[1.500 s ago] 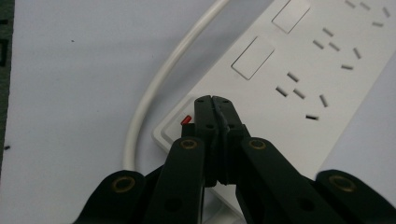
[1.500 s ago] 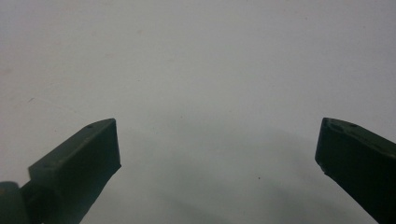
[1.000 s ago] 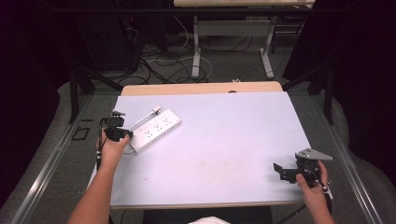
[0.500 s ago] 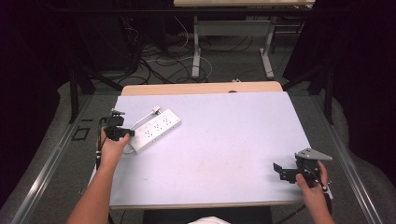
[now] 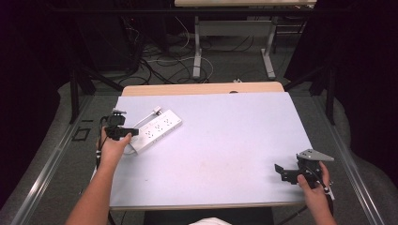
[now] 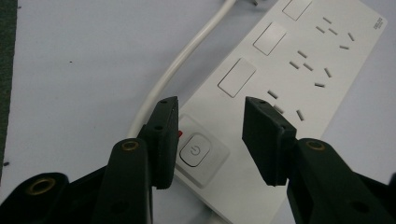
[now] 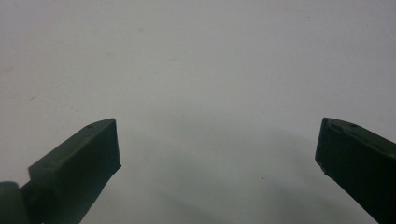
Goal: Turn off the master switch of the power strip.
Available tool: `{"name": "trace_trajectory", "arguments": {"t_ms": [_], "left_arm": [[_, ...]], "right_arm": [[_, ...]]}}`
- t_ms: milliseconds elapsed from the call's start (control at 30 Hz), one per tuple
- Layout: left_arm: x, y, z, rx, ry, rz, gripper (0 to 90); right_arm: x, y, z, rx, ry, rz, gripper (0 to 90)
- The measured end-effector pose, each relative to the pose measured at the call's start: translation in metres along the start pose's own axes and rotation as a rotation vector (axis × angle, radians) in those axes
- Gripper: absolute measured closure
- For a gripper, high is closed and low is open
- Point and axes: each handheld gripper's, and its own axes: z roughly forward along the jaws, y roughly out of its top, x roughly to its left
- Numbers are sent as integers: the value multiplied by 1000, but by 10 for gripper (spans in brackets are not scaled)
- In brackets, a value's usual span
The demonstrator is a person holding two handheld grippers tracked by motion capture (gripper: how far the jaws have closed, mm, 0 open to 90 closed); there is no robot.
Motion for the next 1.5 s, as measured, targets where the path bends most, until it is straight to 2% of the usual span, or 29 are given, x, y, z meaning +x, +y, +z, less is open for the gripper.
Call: {"name": "trace_trajectory", "arguments": {"t_ms": [33, 67, 100, 133, 167, 333, 367, 433, 467, 500, 567, 600, 767, 800, 967, 1067, 1167, 1267, 1367, 1467, 1500], "left_arm": [[0, 0, 0, -23, 5, 1, 530], [1, 0, -1, -14, 4, 6, 516], [1, 0, 0, -34, 15, -1, 506], [2, 0, -2, -24, 5, -3, 498], [2, 0, -1, -41, 8, -9, 490], [4, 0, -4, -31, 4, -5, 433], [3, 0, -2, -51, 14, -7, 420], [3, -1, -2, -54, 9, 1, 389], [3, 0, -3, -36, 1, 5, 375], [3, -1, -1, -51, 5, 2, 364], [2, -1, -1, -45, -6, 17, 329], [2, -1, -2, -26, -20, 21, 313], [1, -1, -3, -37, -34, 71, 271], [0, -2, -2, -60, -31, 73, 270], [-2, -3, -3, -46, -31, 132, 264], [-3, -3, -4, -56, -32, 138, 260], [-3, -3, -7, -40, -38, 131, 249], [-2, -5, -7, -65, -34, 125, 229], [-2, -6, -9, -72, -28, 117, 170], [0, -7, -12, -59, -33, 109, 150], [0, -7, -11, -72, -25, 110, 130]], "right_arm": [[1, 0, 1, -6, -7, 5, 0], [1, 0, 0, 1, -1, 4, 0], [1, 0, 0, -6, -7, 4, 0], [0, 0, 0, 0, 0, -1, 0], [0, 0, 0, -9, -9, 0, 0], [0, 0, 0, -8, -7, -1, 0], [1, 0, 0, -8, -7, 0, 0], [1, 0, 0, 2, 2, 3, 0], [1, 0, 0, 1, 3, 2, 0], [1, 0, 0, 0, 2, 0, 0], [1, 0, 0, 1, 1, 3, 0], [1, 0, 0, 2, -1, 2, 0], [1, 0, -1, 4, 0, -2, 0], [1, 0, -1, 4, 2, -2, 0], [1, 0, -1, 3, 2, -1, 0], [1, 0, -1, 3, 0, -10, 0], [2, 0, 0, 4, 0, -3, 0], [2, 0, -1, 4, 0, -3, 0], [2, 0, -1, 4, 1, -3, 0], [2, 0, -1, 4, 0, -4, 0], [2, 0, -1, 3, 0, -5, 0]]}}
